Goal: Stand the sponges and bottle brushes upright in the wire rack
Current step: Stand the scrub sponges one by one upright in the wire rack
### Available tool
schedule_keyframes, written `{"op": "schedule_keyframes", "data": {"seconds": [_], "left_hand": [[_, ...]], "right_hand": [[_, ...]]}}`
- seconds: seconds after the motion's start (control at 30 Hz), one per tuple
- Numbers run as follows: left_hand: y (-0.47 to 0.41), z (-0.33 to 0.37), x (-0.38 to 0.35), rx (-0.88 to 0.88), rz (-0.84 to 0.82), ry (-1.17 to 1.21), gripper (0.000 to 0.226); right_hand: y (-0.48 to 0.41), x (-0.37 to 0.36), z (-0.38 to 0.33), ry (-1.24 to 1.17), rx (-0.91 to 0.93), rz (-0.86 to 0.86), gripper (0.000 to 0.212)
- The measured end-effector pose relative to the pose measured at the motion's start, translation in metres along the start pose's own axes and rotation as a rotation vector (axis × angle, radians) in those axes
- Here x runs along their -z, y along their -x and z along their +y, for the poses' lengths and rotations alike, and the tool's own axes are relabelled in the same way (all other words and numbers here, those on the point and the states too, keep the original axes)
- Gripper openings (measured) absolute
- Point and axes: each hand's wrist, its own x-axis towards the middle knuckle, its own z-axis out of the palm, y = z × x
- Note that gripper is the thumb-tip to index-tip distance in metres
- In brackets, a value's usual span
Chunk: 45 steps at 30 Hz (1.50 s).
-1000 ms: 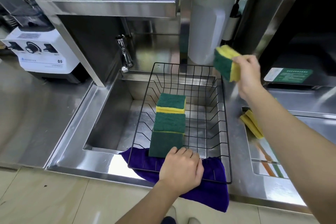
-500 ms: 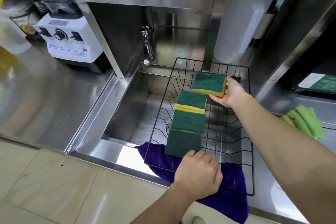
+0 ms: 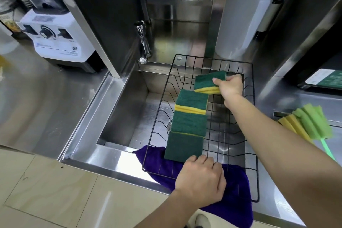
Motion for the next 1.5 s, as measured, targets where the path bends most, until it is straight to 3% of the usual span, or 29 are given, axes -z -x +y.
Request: {"op": "schedule_keyframes", "data": {"seconds": [0.1, 0.27, 0.5, 0.77, 1.2, 1.37, 1.5], "left_hand": [[0.000, 0.000, 0.001, -0.002, -0.003, -0.005, 0.029], [-0.001, 0.000, 0.001, 0.002, 0.005, -0.008, 0.028], [0.000, 0.000, 0.001, 0.001, 0.021, -0.016, 0.028], [0.001, -0.001, 0.000, 0.000, 0.015, -0.018, 0.028], [0.001, 0.000, -0.002, -0.020, 0.035, -0.032, 0.026], [0.001, -0.002, -0.002, -0.021, 0.036, -0.024, 0.026], [0.001, -0.002, -0.003, -0.019, 0.039, -0.025, 0.026]], "right_hand": [[0.000, -0.001, 0.001, -0.111, -0.020, 0.002, 0.037], [0.007, -0.013, 0.001, -0.276, -0.171, -0.036, 0.049], [0.011, -0.017, 0.012, -0.002, -0.014, -0.152, 0.036], [0.006, 0.000, 0.002, 0.175, 0.094, -0.327, 0.043], [0.000, 0.002, 0.004, 0.192, 0.120, -0.394, 0.044], [0.002, -0.016, 0.003, 0.163, 0.106, -0.331, 0.041], [0.003, -0.022, 0.008, 0.278, 0.118, -0.273, 0.036]]}}
